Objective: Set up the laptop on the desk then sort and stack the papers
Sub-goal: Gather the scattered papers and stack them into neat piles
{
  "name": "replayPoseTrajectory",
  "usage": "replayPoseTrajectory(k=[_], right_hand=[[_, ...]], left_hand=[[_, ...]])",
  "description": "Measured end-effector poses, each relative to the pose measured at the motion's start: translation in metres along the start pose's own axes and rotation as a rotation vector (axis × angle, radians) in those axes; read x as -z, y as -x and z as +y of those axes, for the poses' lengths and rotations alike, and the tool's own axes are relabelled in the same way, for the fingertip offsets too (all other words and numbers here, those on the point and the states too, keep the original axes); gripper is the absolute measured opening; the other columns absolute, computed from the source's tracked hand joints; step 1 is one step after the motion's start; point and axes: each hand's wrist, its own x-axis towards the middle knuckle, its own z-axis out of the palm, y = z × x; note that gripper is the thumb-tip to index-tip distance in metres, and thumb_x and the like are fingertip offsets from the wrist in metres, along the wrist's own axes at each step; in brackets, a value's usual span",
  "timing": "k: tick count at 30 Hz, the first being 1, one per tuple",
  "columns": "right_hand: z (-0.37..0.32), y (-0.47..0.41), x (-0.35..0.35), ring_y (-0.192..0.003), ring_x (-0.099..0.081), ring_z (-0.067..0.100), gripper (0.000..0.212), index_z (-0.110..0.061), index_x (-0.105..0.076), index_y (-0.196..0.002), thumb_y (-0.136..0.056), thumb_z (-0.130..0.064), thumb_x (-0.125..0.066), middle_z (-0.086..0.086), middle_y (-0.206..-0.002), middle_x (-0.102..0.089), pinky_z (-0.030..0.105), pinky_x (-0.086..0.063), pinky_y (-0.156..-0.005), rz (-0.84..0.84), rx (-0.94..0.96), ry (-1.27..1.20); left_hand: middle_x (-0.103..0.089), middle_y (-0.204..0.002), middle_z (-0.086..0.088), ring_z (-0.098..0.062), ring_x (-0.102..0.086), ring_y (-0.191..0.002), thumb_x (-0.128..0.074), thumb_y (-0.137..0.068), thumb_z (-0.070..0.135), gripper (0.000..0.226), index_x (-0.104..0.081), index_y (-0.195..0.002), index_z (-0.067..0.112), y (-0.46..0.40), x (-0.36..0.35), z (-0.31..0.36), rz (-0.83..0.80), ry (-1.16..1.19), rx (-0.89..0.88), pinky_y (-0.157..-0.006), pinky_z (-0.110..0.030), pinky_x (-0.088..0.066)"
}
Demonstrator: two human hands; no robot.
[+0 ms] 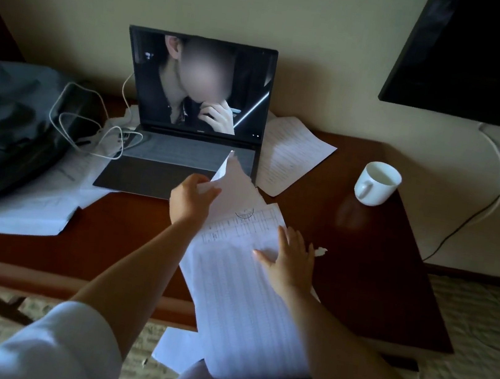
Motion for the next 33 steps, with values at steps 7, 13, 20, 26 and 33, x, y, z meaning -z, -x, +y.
replayPoseTrajectory(k=[7,13,20,26,33], right_hand=[[-0.007,-0.003,0.007,-0.135,-0.035,0.024,0.088,-0.018,-0.034,-0.143,-0.076,-0.072,-0.053,0.005,-0.146,-0.040,0.042,-0.029,-0.109,0.003,-0.096,-0.028],[-0.021,-0.005,0.032,-0.114,-0.055,0.031,0.081,-0.008,-0.038,-0.136,-0.077,-0.055,-0.069,0.014,-0.127,-0.054,0.038,-0.046,-0.086,-0.167,-0.407,-0.233],[-0.039,-0.013,0.079,-0.122,-0.051,0.036,0.042,-0.002,-0.045,-0.131,-0.096,-0.023,-0.051,0.017,-0.131,-0.054,0.037,-0.041,-0.095,-0.091,-0.354,-0.639],[-0.084,-0.042,0.171,-0.067,-0.056,0.025,0.037,0.001,-0.050,-0.115,-0.097,-0.031,-0.050,0.011,-0.079,-0.062,0.023,-0.033,-0.058,0.317,-0.144,-0.608],[-0.104,-0.060,0.213,-0.105,-0.055,-0.003,0.044,-0.004,-0.043,-0.120,-0.090,-0.028,-0.063,-0.012,-0.107,-0.058,0.039,-0.029,-0.110,0.370,-0.106,-1.043]], left_hand=[[-0.055,-0.109,0.001,-0.015,-0.054,-0.095,-0.067,-0.079,0.001,0.057,-0.044,-0.129,0.016,0.016,0.007,-0.028,-0.046,0.055,0.221,-0.070,-0.027,-0.052],[-0.065,-0.099,-0.004,-0.025,-0.064,-0.092,-0.074,-0.074,-0.001,0.034,-0.061,-0.102,0.012,0.048,0.012,-0.042,-0.256,0.288,0.511,-0.069,-0.035,-0.058],[-0.061,-0.102,-0.002,-0.020,-0.060,-0.091,-0.064,-0.086,0.003,0.026,-0.057,-0.110,0.011,0.051,0.024,0.007,-0.093,0.229,0.281,-0.058,-0.020,-0.048],[-0.058,-0.099,0.001,-0.016,-0.057,-0.089,-0.059,-0.091,0.010,0.023,-0.057,-0.114,0.007,0.016,0.064,0.102,0.142,0.290,-0.001,-0.067,-0.024,-0.052],[-0.057,-0.103,0.004,-0.012,-0.057,-0.091,-0.078,-0.077,0.021,0.046,-0.050,-0.113,0.012,0.007,0.100,0.160,0.288,0.448,-0.186,-0.078,-0.024,-0.053]])
